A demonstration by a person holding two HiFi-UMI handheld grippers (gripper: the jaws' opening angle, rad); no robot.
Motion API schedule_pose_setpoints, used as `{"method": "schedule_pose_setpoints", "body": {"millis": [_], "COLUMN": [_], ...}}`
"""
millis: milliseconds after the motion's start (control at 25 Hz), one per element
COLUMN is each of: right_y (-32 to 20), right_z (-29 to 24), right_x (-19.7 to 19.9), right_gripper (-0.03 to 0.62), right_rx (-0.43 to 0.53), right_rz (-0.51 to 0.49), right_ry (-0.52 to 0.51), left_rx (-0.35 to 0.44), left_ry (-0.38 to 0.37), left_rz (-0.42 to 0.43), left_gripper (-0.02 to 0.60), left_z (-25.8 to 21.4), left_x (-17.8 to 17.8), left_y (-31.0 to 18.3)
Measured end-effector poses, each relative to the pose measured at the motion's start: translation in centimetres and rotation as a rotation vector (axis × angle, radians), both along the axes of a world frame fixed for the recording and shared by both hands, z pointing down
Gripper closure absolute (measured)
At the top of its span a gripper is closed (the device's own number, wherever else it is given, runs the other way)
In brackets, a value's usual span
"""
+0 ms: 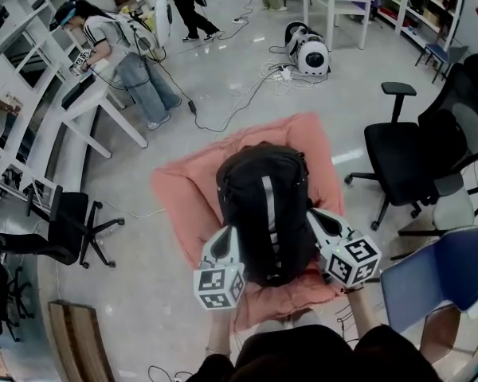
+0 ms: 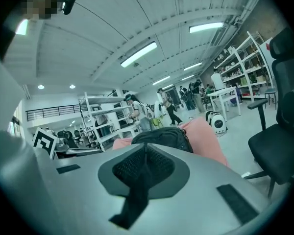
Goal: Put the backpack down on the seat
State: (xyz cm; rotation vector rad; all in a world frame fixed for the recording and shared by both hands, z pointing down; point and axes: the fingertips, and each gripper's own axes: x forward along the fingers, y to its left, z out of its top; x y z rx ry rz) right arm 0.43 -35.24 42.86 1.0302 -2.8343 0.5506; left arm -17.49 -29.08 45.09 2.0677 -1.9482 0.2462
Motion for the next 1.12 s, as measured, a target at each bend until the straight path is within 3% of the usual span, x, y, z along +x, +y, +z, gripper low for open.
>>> {"method": "schedule_pose_setpoints", "body": {"millis": [480,1120], "right_y": [2.4,3.9], "right_z": [-7.2,-11.7], "right_x": [3.2,3.8], "right_gripper": [0.58,0.582], "right_rx": [0.153,0.252], "right_rz": [-0.006,-0.023], "right_ry": [-0.039,-0.142], "left_rx": [0.156,0.25], "left_ry": [-0.042,-0.077], "left_rz": [0.043,0.026], "left_gripper": [0.568,0.568], "left_z": [-7.4,-11.4], "left_x": [0.9,0.5], "left_y": [3.8,6.1]}}
